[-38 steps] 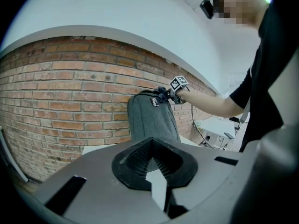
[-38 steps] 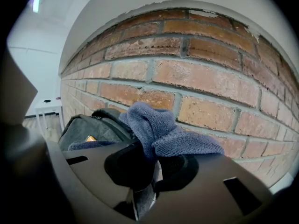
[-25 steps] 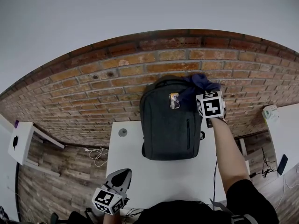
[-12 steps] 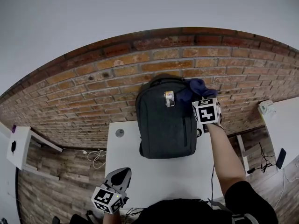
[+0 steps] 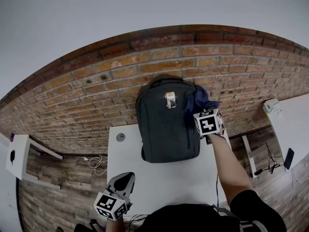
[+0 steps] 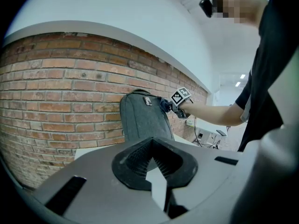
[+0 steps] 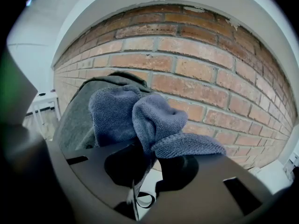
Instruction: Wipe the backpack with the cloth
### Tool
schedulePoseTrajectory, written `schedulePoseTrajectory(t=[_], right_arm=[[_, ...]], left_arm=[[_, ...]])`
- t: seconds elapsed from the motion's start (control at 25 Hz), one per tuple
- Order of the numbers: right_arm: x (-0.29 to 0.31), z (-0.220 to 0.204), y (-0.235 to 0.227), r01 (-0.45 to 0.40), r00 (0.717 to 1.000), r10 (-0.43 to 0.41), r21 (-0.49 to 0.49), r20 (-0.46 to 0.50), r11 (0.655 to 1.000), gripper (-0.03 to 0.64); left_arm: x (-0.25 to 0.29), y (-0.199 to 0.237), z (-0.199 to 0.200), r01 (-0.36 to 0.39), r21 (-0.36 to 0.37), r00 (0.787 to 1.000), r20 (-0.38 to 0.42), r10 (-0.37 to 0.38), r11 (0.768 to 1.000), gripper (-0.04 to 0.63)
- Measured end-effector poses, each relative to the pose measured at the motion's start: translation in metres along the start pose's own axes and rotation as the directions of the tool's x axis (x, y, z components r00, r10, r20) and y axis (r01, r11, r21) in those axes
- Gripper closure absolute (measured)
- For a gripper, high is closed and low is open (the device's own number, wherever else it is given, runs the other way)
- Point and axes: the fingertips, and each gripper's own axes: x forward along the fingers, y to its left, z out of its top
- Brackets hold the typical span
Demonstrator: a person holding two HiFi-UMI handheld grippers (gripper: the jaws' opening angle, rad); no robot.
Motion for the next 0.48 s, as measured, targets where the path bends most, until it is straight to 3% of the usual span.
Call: schedulePoseTrajectory(t=[0.48], right_arm=[[-0.007,-0.066,0.017,-0.026,0.997,0.031,0.064,-0.076,0.998,0.554]], left_arm=[[0.000,-0.002,0.002,0.027,0.020,1.000,-0.014,-0.027,0.999,0.601]])
